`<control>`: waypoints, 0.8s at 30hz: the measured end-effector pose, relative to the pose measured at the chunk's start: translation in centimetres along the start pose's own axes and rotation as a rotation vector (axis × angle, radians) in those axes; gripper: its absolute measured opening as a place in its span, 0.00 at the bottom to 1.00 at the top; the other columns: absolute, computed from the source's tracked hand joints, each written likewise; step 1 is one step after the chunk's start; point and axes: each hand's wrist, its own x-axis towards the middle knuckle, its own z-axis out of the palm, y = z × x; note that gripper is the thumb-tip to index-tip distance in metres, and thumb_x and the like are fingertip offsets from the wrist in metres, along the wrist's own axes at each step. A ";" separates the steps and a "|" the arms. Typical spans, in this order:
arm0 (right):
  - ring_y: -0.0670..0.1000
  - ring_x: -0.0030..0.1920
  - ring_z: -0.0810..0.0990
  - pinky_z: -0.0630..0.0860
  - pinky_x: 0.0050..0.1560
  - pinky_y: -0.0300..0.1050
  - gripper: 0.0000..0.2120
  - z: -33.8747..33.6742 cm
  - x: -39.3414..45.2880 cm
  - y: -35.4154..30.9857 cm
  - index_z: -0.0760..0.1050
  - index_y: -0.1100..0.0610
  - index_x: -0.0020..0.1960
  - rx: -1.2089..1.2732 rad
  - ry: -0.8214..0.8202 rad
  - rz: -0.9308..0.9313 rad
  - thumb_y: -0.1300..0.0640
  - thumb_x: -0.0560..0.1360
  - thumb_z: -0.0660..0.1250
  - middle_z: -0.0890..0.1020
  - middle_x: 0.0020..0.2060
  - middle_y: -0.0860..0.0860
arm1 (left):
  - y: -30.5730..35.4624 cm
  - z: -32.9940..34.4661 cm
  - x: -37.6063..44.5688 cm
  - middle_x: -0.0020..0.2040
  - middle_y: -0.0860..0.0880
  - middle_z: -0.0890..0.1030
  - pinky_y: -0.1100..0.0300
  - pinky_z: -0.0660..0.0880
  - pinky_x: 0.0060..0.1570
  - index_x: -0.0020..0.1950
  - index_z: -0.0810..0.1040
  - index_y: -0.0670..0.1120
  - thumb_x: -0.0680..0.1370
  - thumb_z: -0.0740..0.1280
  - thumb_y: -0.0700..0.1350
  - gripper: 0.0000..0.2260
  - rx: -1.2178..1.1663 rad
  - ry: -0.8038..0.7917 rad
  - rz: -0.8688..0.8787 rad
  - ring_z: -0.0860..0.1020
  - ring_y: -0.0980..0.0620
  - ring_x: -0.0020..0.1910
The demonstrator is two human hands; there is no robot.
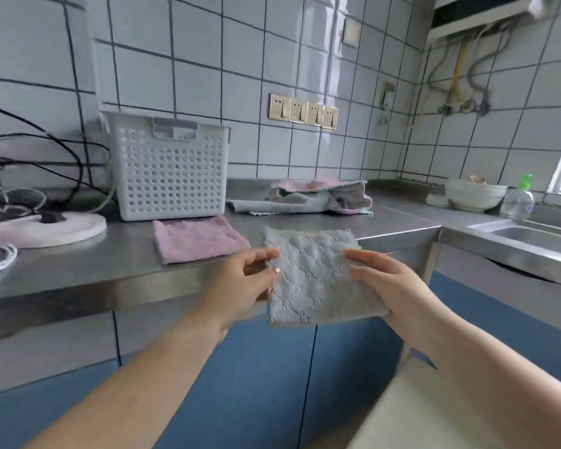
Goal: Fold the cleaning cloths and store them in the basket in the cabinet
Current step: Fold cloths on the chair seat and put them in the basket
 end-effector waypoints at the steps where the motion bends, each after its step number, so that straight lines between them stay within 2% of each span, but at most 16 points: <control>1: 0.53 0.47 0.80 0.70 0.45 0.49 0.10 0.9 0.8 -1.1 0.81 0.43 0.50 0.011 -0.042 -0.010 0.57 0.75 0.67 0.84 0.47 0.49 | 1.0 -1.1 0.6 0.48 0.55 0.80 0.75 0.74 0.38 0.54 0.79 0.52 0.77 0.67 0.39 0.10 0.052 0.037 0.040 0.78 0.61 0.43; 4: 0.52 0.43 0.76 0.70 0.46 0.47 0.13 4.4 3.8 -4.3 0.79 0.45 0.53 0.014 -0.165 -0.033 0.59 0.72 0.66 0.82 0.45 0.49 | 3.4 -5.3 3.0 0.49 0.55 0.81 0.70 0.75 0.39 0.51 0.79 0.57 0.77 0.67 0.42 0.10 0.144 0.139 0.100 0.79 0.60 0.43; 6: 0.55 0.44 0.76 0.73 0.51 0.51 0.15 7.1 6.1 -5.8 0.78 0.46 0.53 0.008 -0.204 -0.070 0.63 0.72 0.64 0.82 0.50 0.52 | 4.4 -7.9 4.5 0.51 0.54 0.80 0.72 0.74 0.35 0.54 0.79 0.54 0.77 0.66 0.42 0.09 0.195 0.176 0.101 0.78 0.60 0.43; 8: 0.55 0.43 0.75 0.72 0.49 0.51 0.14 9.7 8.2 -6.6 0.78 0.47 0.51 0.002 -0.200 -0.111 0.64 0.73 0.64 0.81 0.54 0.54 | 4.9 -10.2 5.7 0.52 0.54 0.78 0.72 0.73 0.34 0.58 0.78 0.51 0.77 0.66 0.42 0.11 0.270 0.213 0.089 0.77 0.61 0.42; 10: 0.53 0.44 0.75 0.73 0.50 0.48 0.10 12.2 9.7 -6.8 0.78 0.51 0.48 0.032 -0.194 -0.105 0.65 0.75 0.65 0.81 0.51 0.54 | 4.9 -12.3 6.7 0.53 0.55 0.76 0.71 0.70 0.37 0.62 0.77 0.50 0.77 0.67 0.45 0.13 0.397 0.243 0.087 0.75 0.63 0.43; 12: 0.51 0.45 0.77 0.75 0.54 0.46 0.09 14.4 10.9 -6.4 0.78 0.54 0.50 0.022 -0.186 -0.095 0.65 0.75 0.65 0.80 0.48 0.55 | 4.4 -13.9 7.4 0.56 0.54 0.75 0.70 0.68 0.40 0.65 0.75 0.50 0.77 0.67 0.47 0.16 0.527 0.236 0.057 0.74 0.63 0.44; 14: 0.51 0.44 0.78 0.75 0.56 0.45 0.10 15.9 11.9 -5.6 0.79 0.58 0.54 -0.029 -0.171 -0.089 0.65 0.75 0.65 0.80 0.47 0.56 | 3.6 -14.8 7.9 0.64 0.50 0.74 0.66 0.68 0.50 0.67 0.73 0.49 0.76 0.67 0.49 0.19 0.668 0.195 -0.002 0.76 0.56 0.52; 16: 0.52 0.47 0.79 0.76 0.59 0.47 0.11 16.8 12.8 -4.9 0.79 0.59 0.56 -0.097 -0.158 -0.087 0.64 0.75 0.66 0.82 0.50 0.56 | 2.9 -15.5 8.4 0.71 0.48 0.70 0.63 0.64 0.58 0.70 0.70 0.48 0.76 0.68 0.50 0.22 0.794 0.149 -0.039 0.71 0.51 0.65; 19: 0.52 0.52 0.80 0.75 0.61 0.48 0.11 17.6 13.7 -4.2 0.80 0.58 0.56 -0.189 -0.151 -0.097 0.62 0.74 0.67 0.82 0.51 0.52 | 1.8 -16.1 8.8 0.71 0.48 0.69 0.61 0.64 0.61 0.70 0.69 0.48 0.75 0.68 0.51 0.25 0.849 0.123 -0.073 0.69 0.50 0.68; 21: 0.50 0.50 0.79 0.75 0.58 0.43 0.11 17.8 14.2 -3.9 0.80 0.57 0.56 -0.232 -0.138 -0.094 0.61 0.74 0.67 0.81 0.48 0.50 | 1.2 -16.3 9.1 0.70 0.48 0.70 0.60 0.64 0.62 0.71 0.69 0.48 0.75 0.68 0.52 0.26 0.862 0.116 -0.090 0.70 0.50 0.67; 24: 0.47 0.41 0.76 0.72 0.42 0.35 0.11 17.9 14.6 -3.6 0.81 0.56 0.56 -0.324 -0.130 -0.107 0.60 0.75 0.67 0.81 0.45 0.50 | 0.4 -16.3 9.5 0.71 0.48 0.70 0.59 0.66 0.63 0.71 0.68 0.47 0.75 0.68 0.54 0.27 0.922 0.081 -0.114 0.70 0.50 0.67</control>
